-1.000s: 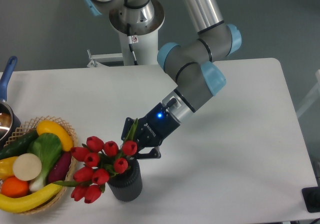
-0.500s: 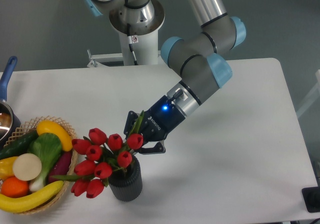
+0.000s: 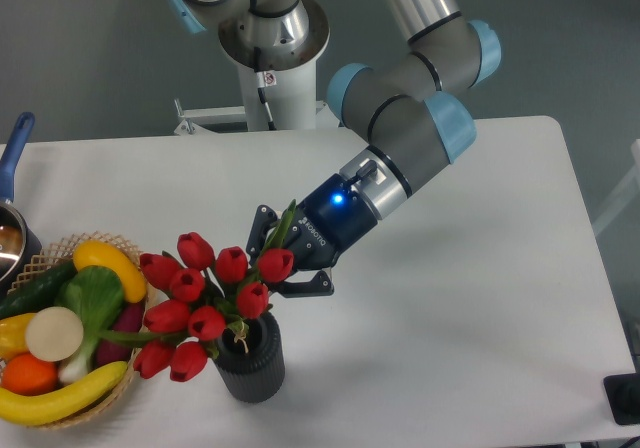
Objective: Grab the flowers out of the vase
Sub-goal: 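Lift the gripped tulips up out of the grey vase, then raise the tulip bunch higher and carry it away from the vase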
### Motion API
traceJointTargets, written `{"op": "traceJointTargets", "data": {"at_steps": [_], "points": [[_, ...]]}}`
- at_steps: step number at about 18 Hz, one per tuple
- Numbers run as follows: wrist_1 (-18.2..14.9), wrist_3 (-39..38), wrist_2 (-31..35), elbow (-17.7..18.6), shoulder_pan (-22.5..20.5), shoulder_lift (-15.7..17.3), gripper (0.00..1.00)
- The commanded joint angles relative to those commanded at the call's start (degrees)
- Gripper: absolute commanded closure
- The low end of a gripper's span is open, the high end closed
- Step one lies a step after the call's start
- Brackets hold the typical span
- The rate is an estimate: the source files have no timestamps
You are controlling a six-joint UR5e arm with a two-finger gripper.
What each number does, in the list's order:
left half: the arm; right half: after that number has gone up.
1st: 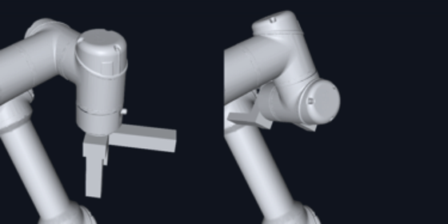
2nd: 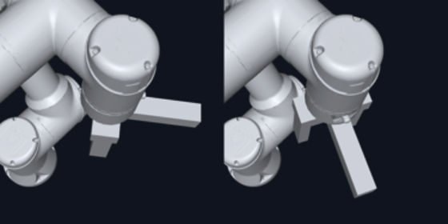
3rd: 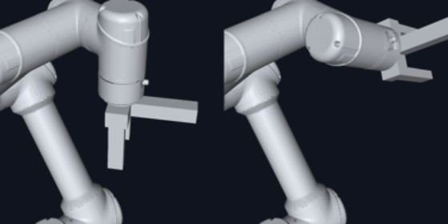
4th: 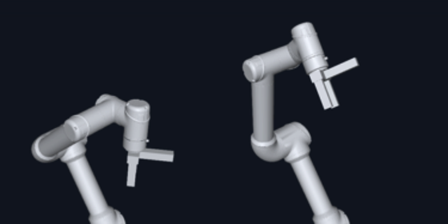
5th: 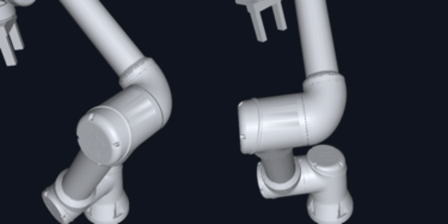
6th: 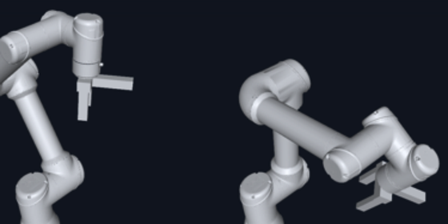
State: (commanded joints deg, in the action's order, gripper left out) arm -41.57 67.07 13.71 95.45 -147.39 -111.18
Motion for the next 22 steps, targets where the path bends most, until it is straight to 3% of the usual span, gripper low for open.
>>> {"op": "traceJointTargets", "data": {"at_steps": [10, 22], "points": [[0.0, -10.4, -0.2, -6.2, 0.5, 1.9, 0.85], [-0.1, -18.6, -0.1, -9.9, -0.2, 3.0, 0.85]]}}
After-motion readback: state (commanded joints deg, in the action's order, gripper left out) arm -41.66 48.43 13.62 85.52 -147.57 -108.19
